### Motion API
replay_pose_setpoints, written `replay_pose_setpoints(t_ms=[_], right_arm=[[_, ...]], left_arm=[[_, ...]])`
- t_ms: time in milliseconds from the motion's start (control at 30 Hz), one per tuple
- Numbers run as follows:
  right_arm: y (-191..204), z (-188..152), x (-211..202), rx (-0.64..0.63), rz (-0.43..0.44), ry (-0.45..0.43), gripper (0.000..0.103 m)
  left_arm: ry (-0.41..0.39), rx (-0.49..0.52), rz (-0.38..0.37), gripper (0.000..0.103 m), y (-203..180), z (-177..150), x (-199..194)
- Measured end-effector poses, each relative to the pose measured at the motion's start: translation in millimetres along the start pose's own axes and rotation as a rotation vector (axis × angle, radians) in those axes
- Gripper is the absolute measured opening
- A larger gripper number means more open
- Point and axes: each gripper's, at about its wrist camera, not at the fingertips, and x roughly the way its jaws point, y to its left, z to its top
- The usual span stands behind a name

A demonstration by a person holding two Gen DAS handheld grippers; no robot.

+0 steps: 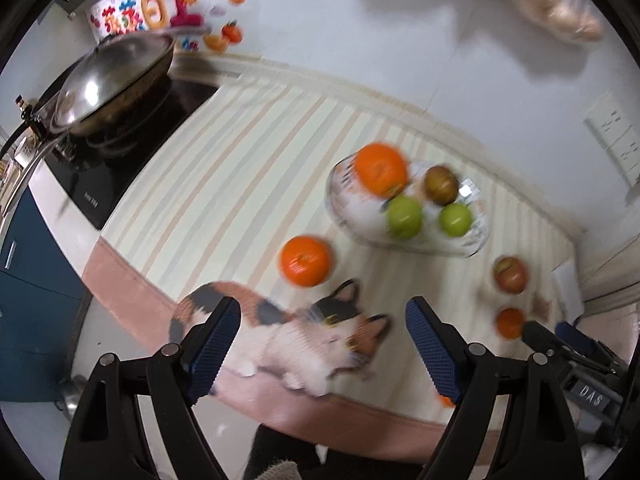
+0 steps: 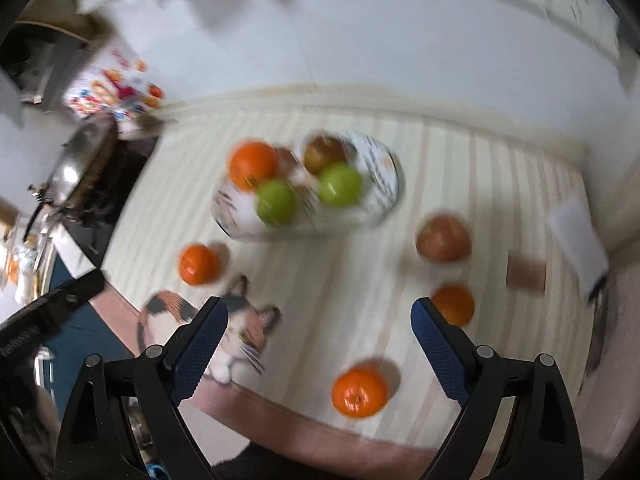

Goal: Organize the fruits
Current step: 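Grasp a tangerine with the left tool while the right tool grasps another tangerine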

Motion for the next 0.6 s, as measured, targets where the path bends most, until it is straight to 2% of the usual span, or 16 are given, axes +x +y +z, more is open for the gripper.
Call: replay_pose_setpoints(t_ms=[133,267,433,600], right_arm=[[-24.7,-27.6,48.8,0.121,-0.002,0.136,0.095],[-44.0,-55.3,88.1,0.238,0.000,0.228,0.095],[-55.3,-75.5,122.6,0.341,0.004,0.302,0.095],[-53.1,-82.1,144.0,0.341,-0.031,0.341,0.095]], left_arm=[[0.070,0.032,0.046,0.084,22.9,-4.1,33.5],[0.120,0.085,0.072,0.084,31.5,1.1,65.1],[0.161,0.190,0.085,0.084,21.5,18.5,102.6],[0.223,0.286,0.073,0.084,4.0,32.8,141.0]])
